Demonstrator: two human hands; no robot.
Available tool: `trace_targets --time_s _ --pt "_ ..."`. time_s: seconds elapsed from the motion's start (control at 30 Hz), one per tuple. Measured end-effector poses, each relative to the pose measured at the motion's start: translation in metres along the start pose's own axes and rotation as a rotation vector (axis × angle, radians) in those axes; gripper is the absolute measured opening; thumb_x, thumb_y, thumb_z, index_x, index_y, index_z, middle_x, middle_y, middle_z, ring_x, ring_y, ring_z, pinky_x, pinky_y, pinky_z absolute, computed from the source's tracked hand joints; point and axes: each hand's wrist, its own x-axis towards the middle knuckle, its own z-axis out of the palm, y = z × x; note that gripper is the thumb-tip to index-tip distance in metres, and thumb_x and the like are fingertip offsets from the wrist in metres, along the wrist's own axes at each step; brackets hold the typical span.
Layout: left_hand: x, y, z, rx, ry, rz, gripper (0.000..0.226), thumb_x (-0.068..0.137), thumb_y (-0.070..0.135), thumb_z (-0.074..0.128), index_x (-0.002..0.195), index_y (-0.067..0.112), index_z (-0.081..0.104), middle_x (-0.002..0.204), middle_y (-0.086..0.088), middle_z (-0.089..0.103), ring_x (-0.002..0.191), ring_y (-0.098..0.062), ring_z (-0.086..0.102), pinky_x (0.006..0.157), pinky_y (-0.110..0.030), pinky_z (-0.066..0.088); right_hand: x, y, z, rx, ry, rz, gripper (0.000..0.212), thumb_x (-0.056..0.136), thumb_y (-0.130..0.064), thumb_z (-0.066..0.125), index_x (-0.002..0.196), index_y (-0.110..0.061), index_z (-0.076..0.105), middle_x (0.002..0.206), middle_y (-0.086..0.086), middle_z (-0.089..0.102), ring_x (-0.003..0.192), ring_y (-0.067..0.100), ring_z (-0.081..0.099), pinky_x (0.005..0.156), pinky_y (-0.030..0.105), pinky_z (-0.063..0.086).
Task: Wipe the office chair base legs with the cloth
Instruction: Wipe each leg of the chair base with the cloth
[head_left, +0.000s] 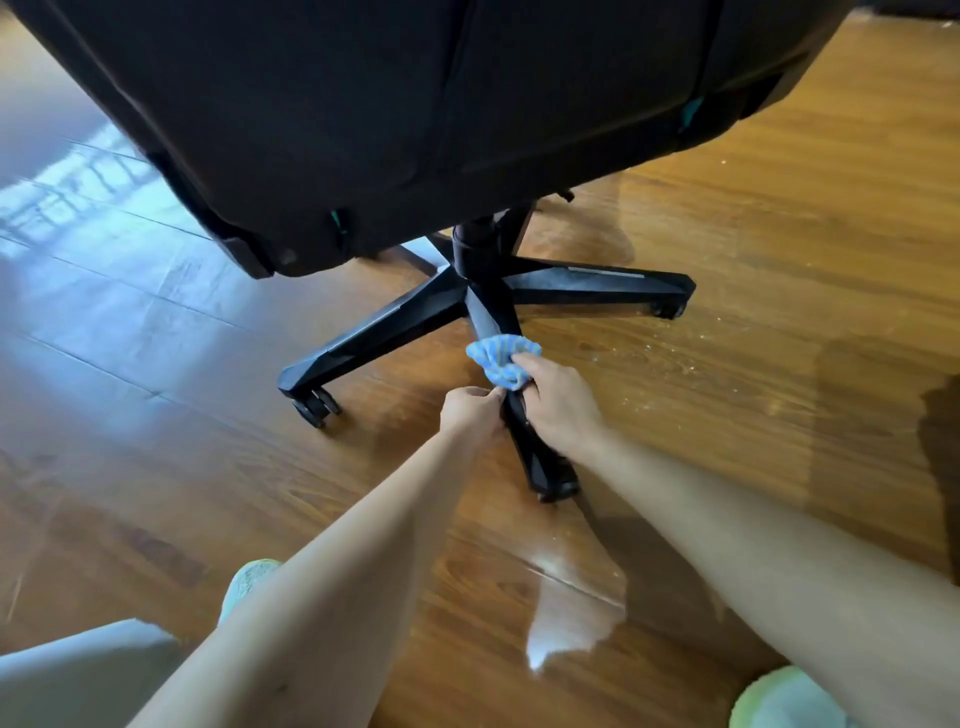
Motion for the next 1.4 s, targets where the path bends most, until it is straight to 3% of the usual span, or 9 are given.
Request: trace_targets --time_s 0.2,0.4,0.67,0.93,1.03,1.1,1.17,1.3,1.4 --pt "0.002 0.01 0.0 0.117 0.059 -0.05 0.024 0.096 0.036 0.072 0.086 0.015 0.066 0.091 -0.01 0.076 0.077 -0.028 0.079 0.068 -0.045 0.068 0.047 -0.006 -0.007 -0.086 -0.092 0.186 0.055 0.093 -0.011 0.04 0.141 -0.031 0.058 0.14 0.01 0.057 0.124 0.032 0.054 0.089 0.036 0.043" --pt "0.008 0.017 -0.005 0.147 0.045 -0.091 0.016 0.091 0.006 0.059 0.101 0.006 0.071 0.097 -0.014 0.075 0.081 -0.03 0.076 0.048 -0.03 0.058 -0.07 0.014 -0.004 -0.098 -0.055 0.022 0.053 0.087 -0.004 0.049 0.137 -0.017 0.062 0.137 -0.003 0.063 0.121 0.024 0.056 0.096 0.035 0.048" --pt "0.013 0.004 0.001 0.107 0.069 -0.041 0.023 0.094 0.033 0.074 0.09 0.01 0.076 0.085 -0.008 0.075 0.069 -0.026 0.075 0.075 -0.042 0.068 0.013 0.003 0.001 -0.068 -0.025 0.051 0.038 0.094 -0.004 0.047 0.124 -0.008 0.069 0.149 -0.002 0.046 0.129 0.021 0.05 0.106 0.037 0.044" --pt "0.006 0.004 -0.003 -0.07 0.017 -0.147 0.015 0.096 0.019 0.076 0.084 0.011 0.069 0.098 -0.015 0.079 0.085 -0.028 0.079 0.064 -0.039 0.066 -0.045 0.009 -0.001 0.003 0.041 0.057 0.052 0.088 0.002 0.053 0.136 -0.015 0.066 0.145 -0.004 0.059 0.133 0.012 0.055 0.112 0.012 0.028" --pt "0.004 0.003 -0.004 -0.162 -0.012 -0.221 0.008 0.097 0.005 0.07 0.089 0.007 0.071 0.091 -0.015 0.078 0.069 -0.025 0.074 0.061 -0.039 0.066 -0.095 0.017 -0.005 0.079 0.036 0.062 0.059 0.082 0.006 0.056 0.134 -0.02 0.067 0.132 -0.006 0.068 0.115 0.008 0.065 0.098 0.001 0.034" --pt "0.004 0.003 -0.003 -0.209 -0.045 -0.247 0.008 0.099 0.015 0.073 0.095 0.008 0.073 0.079 -0.008 0.072 0.058 -0.018 0.068 0.054 -0.033 0.063 -0.106 0.017 -0.005 0.115 0.016 0.136 0.063 0.083 0.002 0.057 0.137 -0.03 0.063 0.105 -0.007 0.076 0.075 0.002 0.062 0.071 0.011 0.043" --pt "0.004 0.001 -0.002 -0.219 -0.078 -0.268 0.01 0.101 0.017 0.07 0.098 0.008 0.071 0.074 -0.004 0.067 0.055 -0.014 0.066 0.044 -0.029 0.061 -0.096 0.013 -0.002 0.133 0.052 0.183 0.058 0.086 -0.003 0.056 0.135 -0.033 0.064 0.088 -0.004 0.076 0.061 0.005 0.054 0.059 0.018 0.038" --pt "0.0 0.001 -0.003 -0.234 -0.116 -0.299 0.03 0.099 0.038 0.073 0.099 0.008 0.068 0.078 -0.001 0.07 0.061 -0.011 0.068 0.036 -0.022 0.052 -0.036 -0.002 0.003 0.126 0.097 0.167 0.044 0.095 -0.007 0.052 0.134 -0.02 0.067 0.131 -0.005 0.069 0.109 0.018 0.069 0.096 0.026 0.051" --pt "-0.003 0.004 -0.003 -0.218 -0.124 -0.316 0.039 0.097 0.043 0.073 0.111 0.006 0.069 0.082 0.0 0.072 0.064 -0.011 0.069 0.037 -0.022 0.052 0.01 -0.011 0.001 0.172 0.082 0.254 0.045 0.099 -0.011 0.046 0.139 -0.026 0.062 0.13 -0.003 0.07 0.08 0.016 0.066 0.066 0.02 0.052"
